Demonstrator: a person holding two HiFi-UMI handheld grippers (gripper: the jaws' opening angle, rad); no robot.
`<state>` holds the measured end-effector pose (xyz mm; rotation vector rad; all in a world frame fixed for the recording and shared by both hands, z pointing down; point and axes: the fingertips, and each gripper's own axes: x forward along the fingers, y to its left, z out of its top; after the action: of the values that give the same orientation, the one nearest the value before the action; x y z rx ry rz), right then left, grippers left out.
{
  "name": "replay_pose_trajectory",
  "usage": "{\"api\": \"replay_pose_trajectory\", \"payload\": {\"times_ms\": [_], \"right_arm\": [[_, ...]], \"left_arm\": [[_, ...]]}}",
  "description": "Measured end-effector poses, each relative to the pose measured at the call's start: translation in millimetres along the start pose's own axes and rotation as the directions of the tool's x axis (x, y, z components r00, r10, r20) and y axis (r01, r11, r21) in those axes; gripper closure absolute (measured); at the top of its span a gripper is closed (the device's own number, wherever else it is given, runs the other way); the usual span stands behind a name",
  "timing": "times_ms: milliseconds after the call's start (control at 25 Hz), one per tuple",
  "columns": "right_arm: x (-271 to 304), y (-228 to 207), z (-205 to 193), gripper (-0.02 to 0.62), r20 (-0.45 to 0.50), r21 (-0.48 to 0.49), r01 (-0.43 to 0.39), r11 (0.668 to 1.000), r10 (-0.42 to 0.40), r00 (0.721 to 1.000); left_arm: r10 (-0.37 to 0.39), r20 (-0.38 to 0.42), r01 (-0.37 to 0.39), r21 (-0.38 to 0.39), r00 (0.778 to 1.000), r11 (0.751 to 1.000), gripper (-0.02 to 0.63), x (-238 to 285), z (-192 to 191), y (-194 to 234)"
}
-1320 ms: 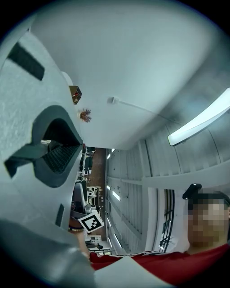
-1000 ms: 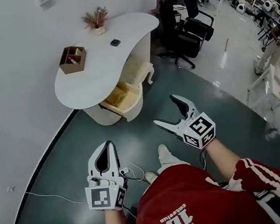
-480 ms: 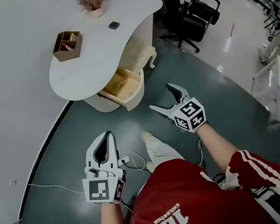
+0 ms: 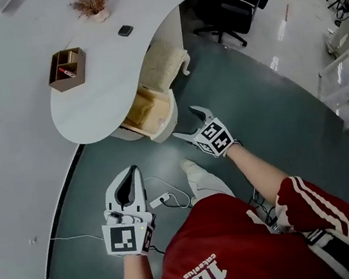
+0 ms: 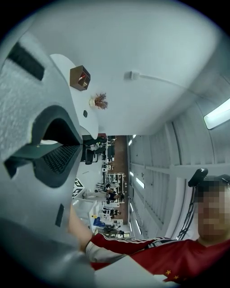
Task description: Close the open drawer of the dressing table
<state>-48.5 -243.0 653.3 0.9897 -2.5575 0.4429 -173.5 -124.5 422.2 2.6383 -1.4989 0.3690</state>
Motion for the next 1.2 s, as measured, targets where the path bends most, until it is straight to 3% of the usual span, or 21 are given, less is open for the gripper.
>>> {"api": "replay_pose_trajectory", "payload": {"times_ms": [240, 520, 720, 840, 1040, 1200], "right_arm": [[44, -26, -48, 0.172, -0.102, 0.034, -0.01, 0.999, 0.013, 0.995], [86, -42, -95, 0.196, -0.263, -0.057, -0.036, 0.998, 0.02, 0.965], [117, -48, -118, 0.246, -0.318, -0.08, -0.073, 0.994, 0.044, 0.947], [133, -47, -136, 0.285, -0.374, -0.116, -0.108, 0.987, 0.057, 0.926], [146, -47, -170, 0.323, -0.473, -0.098, -0.139, 0.985, 0.077, 0.878], [153, -47, -182, 0.345, -0.506, -0.1, -0.145, 0.984, 0.075, 0.859]], "left_arm": [[-0.02, -0.076, 0.018, -0.024, 0.997, 1.0, 0.606, 47, -12, 15], [-0.035, -0.141, 0.031, -0.032, 0.989, 0.999, 0.607, 85, -28, 29], [-0.017, -0.158, 0.007, -0.065, 0.987, 0.998, 0.607, 110, -31, 45], [-0.002, -0.156, -0.011, -0.078, 0.988, 0.997, 0.606, 121, -29, 54], [0.016, -0.169, -0.034, -0.106, 0.986, 0.994, 0.606, 123, -35, 65], [0.037, -0.181, -0.057, -0.109, 0.983, 0.992, 0.606, 118, -37, 73]]}}
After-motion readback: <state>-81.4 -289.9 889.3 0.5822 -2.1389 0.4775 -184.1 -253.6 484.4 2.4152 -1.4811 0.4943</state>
